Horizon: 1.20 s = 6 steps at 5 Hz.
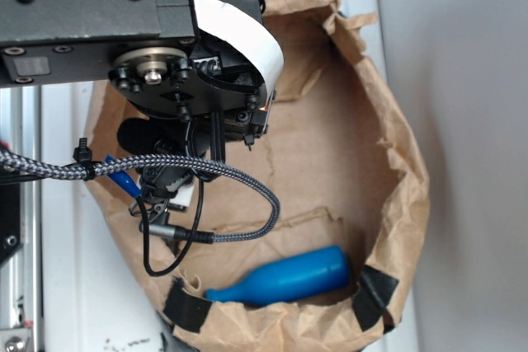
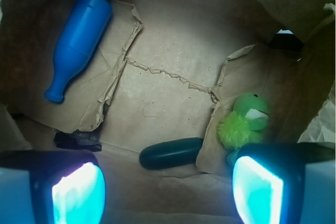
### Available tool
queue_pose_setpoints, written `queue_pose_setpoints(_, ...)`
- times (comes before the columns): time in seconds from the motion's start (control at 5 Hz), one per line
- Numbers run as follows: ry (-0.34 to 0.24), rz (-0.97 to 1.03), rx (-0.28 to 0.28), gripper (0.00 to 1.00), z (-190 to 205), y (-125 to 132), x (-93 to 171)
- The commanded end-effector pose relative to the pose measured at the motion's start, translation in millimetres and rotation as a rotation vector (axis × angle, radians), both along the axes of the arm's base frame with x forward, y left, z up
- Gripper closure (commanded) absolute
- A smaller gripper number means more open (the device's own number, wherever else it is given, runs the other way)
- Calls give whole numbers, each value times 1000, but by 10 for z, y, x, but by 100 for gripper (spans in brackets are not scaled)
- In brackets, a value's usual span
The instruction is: Grab the green animal.
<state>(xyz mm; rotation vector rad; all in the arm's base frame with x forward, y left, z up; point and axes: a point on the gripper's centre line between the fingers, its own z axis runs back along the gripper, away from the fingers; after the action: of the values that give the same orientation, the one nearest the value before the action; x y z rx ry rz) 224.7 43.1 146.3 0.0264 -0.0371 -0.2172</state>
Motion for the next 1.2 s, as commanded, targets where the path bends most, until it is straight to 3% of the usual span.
queue_pose_setpoints(0.0, -120, 184, -44, 0, -253, 63, 870)
queue_pose_setpoints(0.2, -159, 414, -72, 0, -350, 172, 976)
queue_pose_setpoints(0.4, -292, 525, -52, 0, -252, 184, 752)
queue_pose_setpoints(0.6, -319, 571, -72, 0, -137, 210, 508)
queue_pose_setpoints(0.8, -272, 602, -44, 0, -200, 256, 516)
queue_pose_setpoints(1.0, -218, 684, 48, 0, -389, 403, 522)
